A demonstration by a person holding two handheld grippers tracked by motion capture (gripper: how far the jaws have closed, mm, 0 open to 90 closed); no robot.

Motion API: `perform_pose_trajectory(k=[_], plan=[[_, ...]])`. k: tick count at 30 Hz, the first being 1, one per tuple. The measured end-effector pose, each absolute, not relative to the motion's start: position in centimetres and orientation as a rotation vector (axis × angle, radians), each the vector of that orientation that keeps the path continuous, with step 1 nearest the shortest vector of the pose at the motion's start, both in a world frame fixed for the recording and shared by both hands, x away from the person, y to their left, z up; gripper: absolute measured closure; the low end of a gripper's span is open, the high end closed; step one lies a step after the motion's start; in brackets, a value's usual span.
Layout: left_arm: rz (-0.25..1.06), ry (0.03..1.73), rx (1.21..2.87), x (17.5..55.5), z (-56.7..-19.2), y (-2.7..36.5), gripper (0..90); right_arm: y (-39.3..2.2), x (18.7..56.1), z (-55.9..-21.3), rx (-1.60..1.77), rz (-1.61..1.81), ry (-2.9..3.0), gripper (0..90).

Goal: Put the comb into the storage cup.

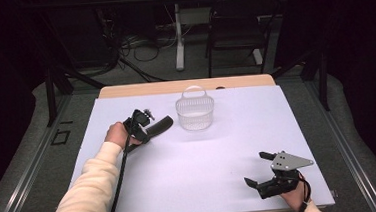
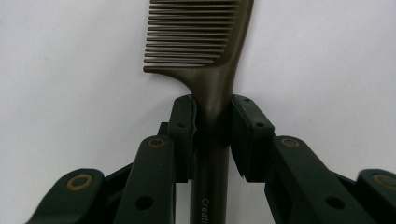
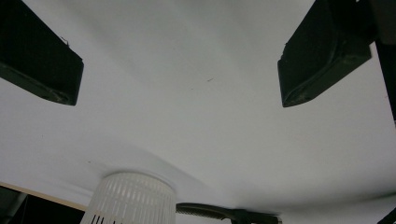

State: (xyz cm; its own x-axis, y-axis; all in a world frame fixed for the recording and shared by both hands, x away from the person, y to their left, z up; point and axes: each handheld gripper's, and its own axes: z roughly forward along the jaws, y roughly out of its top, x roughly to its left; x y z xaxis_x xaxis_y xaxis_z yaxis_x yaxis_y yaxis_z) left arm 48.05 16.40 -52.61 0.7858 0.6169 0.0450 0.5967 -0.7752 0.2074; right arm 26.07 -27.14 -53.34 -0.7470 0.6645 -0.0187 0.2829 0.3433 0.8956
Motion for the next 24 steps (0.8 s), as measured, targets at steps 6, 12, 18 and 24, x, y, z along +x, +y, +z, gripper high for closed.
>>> perform_pose_trajectory(k=[6, 12, 18, 24], plan=[[0.181, 0.961, 2.788, 47.9, -52.3, 16.5, 72.0, -27.1, 26.1, -53.3, 0.834, 1.372, 2.232, 0.0], [0.191, 0.978, 2.743, 47.5, -51.6, 17.0, 72.0, -27.1, 26.1, -53.3, 0.833, 1.372, 2.231, 0.0], [0.205, 0.979, 2.692, 47.0, -50.7, 17.4, 72.0, -27.1, 26.0, -53.3, 0.834, 1.372, 2.232, 0.0], [0.209, 0.984, 2.655, 46.5, -50.0, 17.7, 72.0, -27.1, 26.1, -53.3, 0.834, 1.370, 2.232, 0.0]])
